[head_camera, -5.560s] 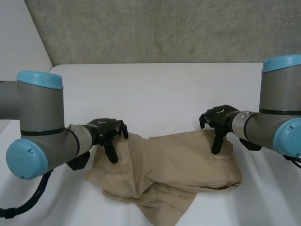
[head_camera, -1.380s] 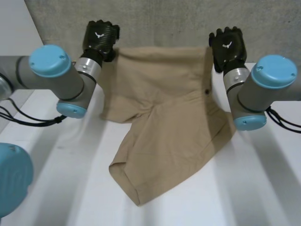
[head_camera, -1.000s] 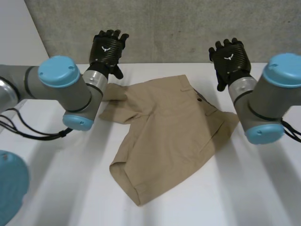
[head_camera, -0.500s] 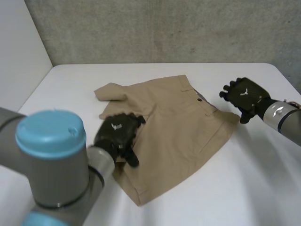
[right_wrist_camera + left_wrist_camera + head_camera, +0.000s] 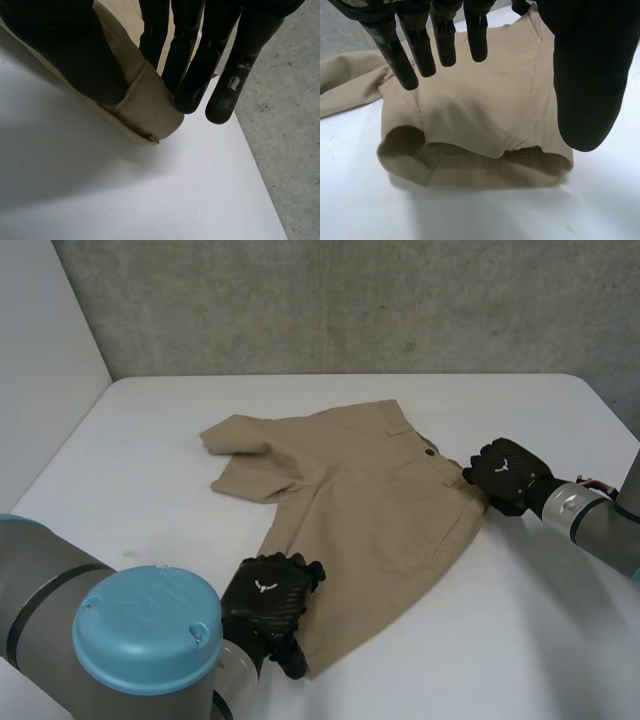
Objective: Fold the shorts.
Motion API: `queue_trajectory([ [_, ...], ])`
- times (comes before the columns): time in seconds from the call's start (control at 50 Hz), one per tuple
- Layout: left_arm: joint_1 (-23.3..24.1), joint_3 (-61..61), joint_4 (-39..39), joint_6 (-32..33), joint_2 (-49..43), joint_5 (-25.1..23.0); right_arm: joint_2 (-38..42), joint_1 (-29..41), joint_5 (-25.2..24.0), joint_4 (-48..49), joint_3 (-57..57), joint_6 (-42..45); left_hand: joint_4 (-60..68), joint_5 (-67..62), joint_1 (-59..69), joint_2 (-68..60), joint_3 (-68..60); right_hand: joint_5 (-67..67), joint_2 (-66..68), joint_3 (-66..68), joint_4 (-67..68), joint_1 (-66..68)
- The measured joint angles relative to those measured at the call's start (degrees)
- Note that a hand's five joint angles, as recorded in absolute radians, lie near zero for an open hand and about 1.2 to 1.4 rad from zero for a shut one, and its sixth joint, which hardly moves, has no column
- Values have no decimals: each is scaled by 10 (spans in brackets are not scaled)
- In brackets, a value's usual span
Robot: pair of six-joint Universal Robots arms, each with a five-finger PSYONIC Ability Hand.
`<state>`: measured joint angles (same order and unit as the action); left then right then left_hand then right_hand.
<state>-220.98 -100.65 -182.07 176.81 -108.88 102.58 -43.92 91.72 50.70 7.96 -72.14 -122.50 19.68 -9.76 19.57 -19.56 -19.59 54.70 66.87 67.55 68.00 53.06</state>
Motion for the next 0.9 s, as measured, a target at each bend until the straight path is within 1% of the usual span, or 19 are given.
queue_trajectory([
  [0.26, 6, -5, -10, -1, -11, 4, -45, 4, 7, -4, -53, -7, 18, -18, 12, -19, -19, 15, 0, 0, 2, 0],
  [0.42, 21, 2, -13, 0, -26, 3, -64, 11, 7, -5, -80, -8, 42, -42, 39, -40, -41, 15, 0, 0, 2, 0],
  [0.54, 25, 7, -15, 0, -43, 4, -69, 16, 7, -5, -90, -10, 52, -52, 48, -52, -52, 15, 0, 0, 2, 0],
  [0.66, 25, 12, -30, 1, -62, 9, -71, 16, 6, -5, -98, -26, 98, -97, 99, -96, -97, 15, 0, 4, 2, 0],
  [0.9, 24, 23, -59, 8, -92, 24, -79, 15, 5, -5, -102, -43, 113, -111, 111, -111, -110, 15, 0, 4, 2, 0],
])
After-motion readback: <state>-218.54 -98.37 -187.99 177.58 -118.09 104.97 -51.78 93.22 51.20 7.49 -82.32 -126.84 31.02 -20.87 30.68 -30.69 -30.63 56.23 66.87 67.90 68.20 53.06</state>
